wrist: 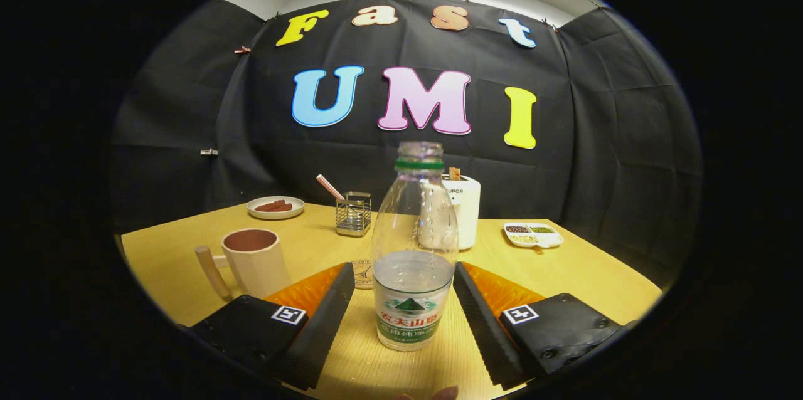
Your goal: Take the bottle from table, then pour the juice into the cup, finally place the bottle on the coaster
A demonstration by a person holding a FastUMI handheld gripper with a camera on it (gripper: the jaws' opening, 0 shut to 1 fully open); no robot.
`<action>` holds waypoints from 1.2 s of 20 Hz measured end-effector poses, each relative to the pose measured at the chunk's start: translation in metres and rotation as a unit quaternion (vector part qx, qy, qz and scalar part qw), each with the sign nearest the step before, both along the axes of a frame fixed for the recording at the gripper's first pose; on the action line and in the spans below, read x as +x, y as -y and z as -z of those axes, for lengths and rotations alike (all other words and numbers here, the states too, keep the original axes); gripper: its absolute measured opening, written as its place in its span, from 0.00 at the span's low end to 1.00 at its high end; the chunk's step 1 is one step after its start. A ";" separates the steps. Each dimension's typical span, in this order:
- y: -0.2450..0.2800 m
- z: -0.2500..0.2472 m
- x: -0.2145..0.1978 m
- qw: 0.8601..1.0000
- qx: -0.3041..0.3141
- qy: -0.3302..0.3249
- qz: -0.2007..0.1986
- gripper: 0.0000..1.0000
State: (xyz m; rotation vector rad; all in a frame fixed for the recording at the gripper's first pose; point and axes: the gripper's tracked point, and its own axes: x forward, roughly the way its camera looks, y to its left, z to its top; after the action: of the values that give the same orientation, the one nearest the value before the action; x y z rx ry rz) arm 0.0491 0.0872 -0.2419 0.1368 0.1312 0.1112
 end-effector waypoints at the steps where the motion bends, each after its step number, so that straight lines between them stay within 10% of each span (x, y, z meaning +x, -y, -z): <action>1: 0.001 0.004 0.003 1.000 0.003 -0.002 0.003 0.98; 10: 0.003 0.000 0.020 1.000 -0.007 -0.017 -0.010 0.74; 24: -0.024 -0.044 0.011 0.950 -0.295 -0.032 -0.093 0.70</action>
State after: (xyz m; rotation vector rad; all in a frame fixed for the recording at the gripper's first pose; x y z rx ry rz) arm 0.0601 0.1110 -0.1978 -0.4729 0.2362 0.2515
